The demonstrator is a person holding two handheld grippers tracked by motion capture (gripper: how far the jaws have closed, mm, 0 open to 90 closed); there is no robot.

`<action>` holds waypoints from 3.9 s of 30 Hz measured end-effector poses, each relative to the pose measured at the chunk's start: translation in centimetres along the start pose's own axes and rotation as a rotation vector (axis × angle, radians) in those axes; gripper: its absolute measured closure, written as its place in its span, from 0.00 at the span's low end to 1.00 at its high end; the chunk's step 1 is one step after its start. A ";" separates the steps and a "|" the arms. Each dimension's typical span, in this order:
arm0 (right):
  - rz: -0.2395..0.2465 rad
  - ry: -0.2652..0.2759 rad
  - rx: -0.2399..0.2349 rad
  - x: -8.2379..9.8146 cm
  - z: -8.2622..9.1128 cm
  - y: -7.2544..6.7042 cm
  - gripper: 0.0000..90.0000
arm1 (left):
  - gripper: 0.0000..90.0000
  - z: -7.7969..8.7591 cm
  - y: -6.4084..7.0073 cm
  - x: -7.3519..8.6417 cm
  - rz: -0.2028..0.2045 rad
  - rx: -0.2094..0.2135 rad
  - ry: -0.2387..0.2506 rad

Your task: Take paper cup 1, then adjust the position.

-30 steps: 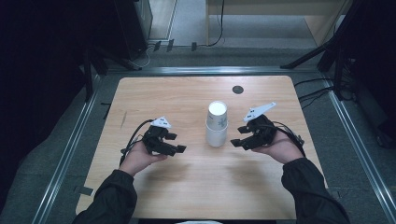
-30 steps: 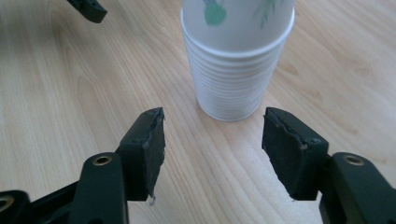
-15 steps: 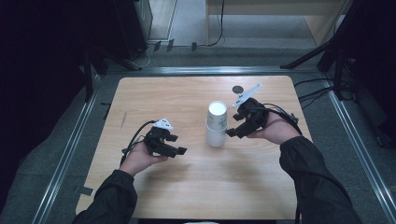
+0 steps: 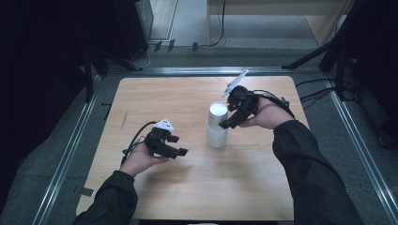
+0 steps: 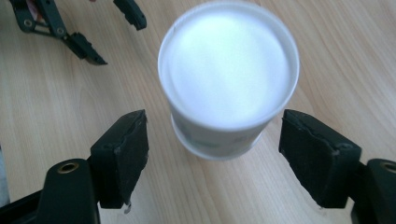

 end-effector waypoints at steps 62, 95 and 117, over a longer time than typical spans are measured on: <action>0.100 -0.023 0.008 -4.5 9.1 -4.4 0.38 | 0.27 0.3 -0.1 0.1 0.010 0.018 0.016; 0.093 0.173 -0.241 7.7 -1.8 -5.9 0.39 | 0.23 0.6 1.1 -0.7 -0.073 0.103 0.055; 0.023 0.206 -0.282 9.2 -5.0 -5.3 0.39 | 0.22 0.0 3.8 -2.2 -0.178 0.211 0.094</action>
Point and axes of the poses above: each handheld gripper's, and its own axes: z roughly backward along the jaws, x roughly out of its underside, y roughly to its right, the point moved 3 cm from there along -z, roughly forward along the jaws, and after that the axes turned 12 degrees about -z, right-handed, at the moved point
